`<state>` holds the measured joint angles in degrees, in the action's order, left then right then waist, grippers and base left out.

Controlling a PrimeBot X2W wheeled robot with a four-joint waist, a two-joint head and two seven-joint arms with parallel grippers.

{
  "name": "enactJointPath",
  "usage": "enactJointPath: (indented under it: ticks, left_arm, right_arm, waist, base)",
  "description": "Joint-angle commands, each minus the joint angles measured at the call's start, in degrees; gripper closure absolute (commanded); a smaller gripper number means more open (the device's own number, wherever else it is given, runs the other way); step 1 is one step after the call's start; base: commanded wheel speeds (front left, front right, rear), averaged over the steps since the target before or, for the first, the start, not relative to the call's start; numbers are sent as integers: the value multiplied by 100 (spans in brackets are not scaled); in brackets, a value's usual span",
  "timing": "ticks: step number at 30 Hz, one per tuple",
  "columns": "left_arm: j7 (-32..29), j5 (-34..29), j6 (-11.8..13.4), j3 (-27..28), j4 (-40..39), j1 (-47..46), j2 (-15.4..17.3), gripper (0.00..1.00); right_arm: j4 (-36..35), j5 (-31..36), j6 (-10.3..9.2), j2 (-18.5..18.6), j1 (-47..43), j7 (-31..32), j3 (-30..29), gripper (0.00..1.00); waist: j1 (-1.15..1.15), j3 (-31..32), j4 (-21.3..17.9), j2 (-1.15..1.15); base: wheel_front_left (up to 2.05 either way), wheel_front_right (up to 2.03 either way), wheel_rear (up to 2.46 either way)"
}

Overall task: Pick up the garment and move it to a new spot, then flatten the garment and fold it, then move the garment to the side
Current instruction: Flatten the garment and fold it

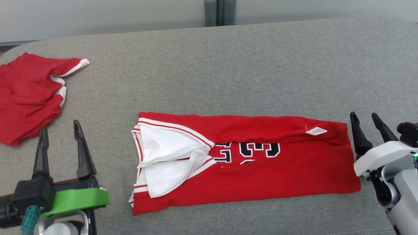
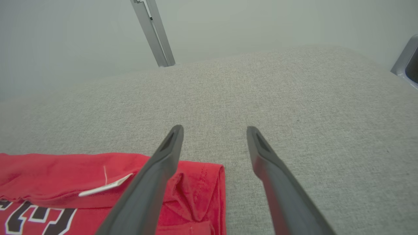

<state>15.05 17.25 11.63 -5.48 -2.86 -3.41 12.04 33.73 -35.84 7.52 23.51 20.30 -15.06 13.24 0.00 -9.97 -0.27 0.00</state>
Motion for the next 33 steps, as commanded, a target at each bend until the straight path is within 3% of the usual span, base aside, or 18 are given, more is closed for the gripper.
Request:
enactJointPath:
  ticks: [1, 7, 15, 27, 33]
  left_arm:
    - [14, -196, -96, 170, -35, 174, -144, 0]
    - [15, -711, -518, 653, 37, 373, -602, 0]
    - [15, -1079, -827, 861, 258, 359, -832, 0]
    - [15, -1278, -997, 1057, 243, 312, -898, 0]
    - [15, -1347, -1027, 1029, 245, 256, -907, 0]
  right_arm:
    - [126, -44, -6, -55, 94, -15, -64, 0]
    - [782, -127, -6, -179, 446, -2, -21, 0]
    - [1390, -411, -6, -230, 463, 107, 586, 0]
    - [1575, -952, -8, -283, 5, 101, 1213, 0]
    - [1861, -1127, -15, -328, 132, 65, 1146, 0]
  waist:
    - [0, -36, 58, 0]
    - [0, -169, 203, 0]
    - [0, -113, 256, 0]
    - [0, -5, 105, 0]
    - [0, -21, 135, 0]
  base:
    - [0, 0, 0]
    - [0, 0, 0]
    - [0, 0, 0]
    - [0, 0, 0]
    - [0, 0, 0]
